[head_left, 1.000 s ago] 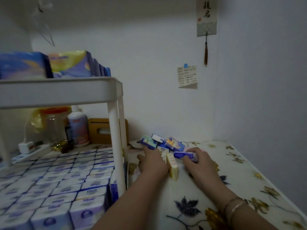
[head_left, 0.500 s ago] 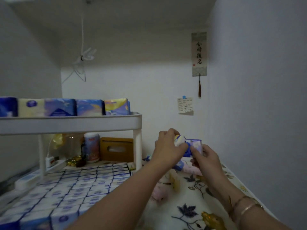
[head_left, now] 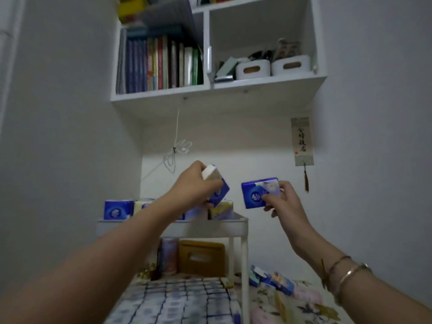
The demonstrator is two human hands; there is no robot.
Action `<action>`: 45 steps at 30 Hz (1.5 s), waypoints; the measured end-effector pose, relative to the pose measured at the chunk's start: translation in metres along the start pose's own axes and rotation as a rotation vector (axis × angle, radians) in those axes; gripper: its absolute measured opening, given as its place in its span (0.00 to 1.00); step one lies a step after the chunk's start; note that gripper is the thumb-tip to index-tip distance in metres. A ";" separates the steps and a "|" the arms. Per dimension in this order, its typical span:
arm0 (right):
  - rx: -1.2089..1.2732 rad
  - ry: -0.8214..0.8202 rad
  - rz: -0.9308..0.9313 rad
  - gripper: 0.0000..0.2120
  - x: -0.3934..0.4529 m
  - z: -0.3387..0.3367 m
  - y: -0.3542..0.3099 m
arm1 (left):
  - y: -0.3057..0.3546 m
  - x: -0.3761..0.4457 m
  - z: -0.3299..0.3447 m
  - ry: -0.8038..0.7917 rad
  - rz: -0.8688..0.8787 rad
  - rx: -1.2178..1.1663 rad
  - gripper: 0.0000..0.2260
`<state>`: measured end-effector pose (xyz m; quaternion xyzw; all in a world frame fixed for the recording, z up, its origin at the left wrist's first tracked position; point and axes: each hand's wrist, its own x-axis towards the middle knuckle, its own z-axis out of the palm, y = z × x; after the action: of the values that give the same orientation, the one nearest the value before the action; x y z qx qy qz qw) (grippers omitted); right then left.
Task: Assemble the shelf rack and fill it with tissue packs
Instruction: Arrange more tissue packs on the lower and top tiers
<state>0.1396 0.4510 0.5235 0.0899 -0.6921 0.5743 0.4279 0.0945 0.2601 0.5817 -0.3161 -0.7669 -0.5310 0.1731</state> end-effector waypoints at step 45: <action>-0.677 -0.485 0.014 0.26 0.019 0.052 0.001 | -0.044 0.018 -0.025 -0.304 0.104 0.884 0.15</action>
<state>0.1011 0.4129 0.5373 0.0722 -0.9230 0.2796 0.2542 0.0501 0.2319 0.5715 -0.3243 -0.9193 -0.0917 0.2034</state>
